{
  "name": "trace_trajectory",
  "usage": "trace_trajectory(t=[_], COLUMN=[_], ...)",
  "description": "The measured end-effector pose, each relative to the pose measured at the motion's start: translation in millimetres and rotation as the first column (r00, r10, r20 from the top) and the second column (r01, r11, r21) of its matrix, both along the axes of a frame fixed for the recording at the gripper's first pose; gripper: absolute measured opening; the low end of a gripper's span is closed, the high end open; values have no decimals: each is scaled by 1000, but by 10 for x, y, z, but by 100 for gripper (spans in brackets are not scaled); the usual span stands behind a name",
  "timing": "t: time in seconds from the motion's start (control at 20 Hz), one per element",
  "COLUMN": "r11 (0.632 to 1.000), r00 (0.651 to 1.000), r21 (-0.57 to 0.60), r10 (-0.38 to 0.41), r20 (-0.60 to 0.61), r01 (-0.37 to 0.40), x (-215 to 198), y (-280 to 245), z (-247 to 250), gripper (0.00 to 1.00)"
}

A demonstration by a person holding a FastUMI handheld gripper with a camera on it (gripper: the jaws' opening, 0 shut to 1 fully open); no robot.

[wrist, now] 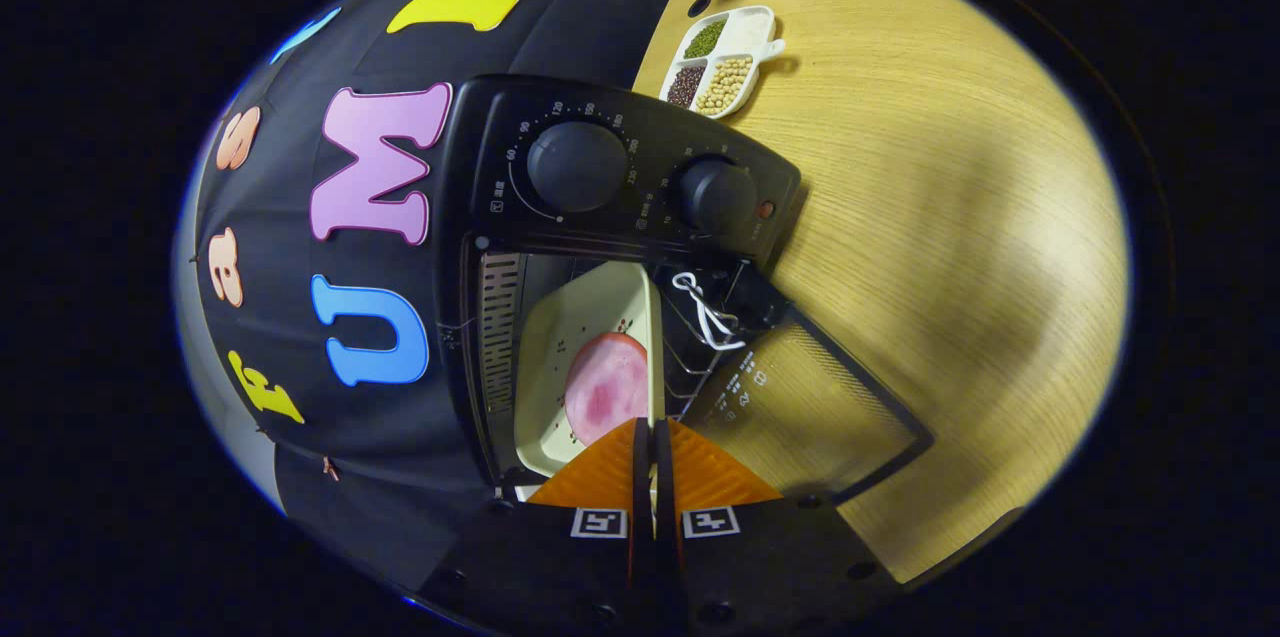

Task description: Open the toaster oven, put the food inside, and close the toaster oven door.

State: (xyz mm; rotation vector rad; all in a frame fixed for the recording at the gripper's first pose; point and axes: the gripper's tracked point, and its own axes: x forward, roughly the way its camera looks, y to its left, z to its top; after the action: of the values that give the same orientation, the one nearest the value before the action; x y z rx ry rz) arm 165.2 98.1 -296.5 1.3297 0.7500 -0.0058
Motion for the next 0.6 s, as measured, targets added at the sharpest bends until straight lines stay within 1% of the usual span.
trace_trajectory(t=[0.25,0.4,0.6], r11=[999,996,989], r00=[1000,999,998], r21=[-27,-79,-133], r10=[-26,-34,-65], r20=[14,22,-1], r01=[27,35,64], x=[288,352,368], y=[113,121,67], z=[-52,-44,-75], gripper=[6,6,6])
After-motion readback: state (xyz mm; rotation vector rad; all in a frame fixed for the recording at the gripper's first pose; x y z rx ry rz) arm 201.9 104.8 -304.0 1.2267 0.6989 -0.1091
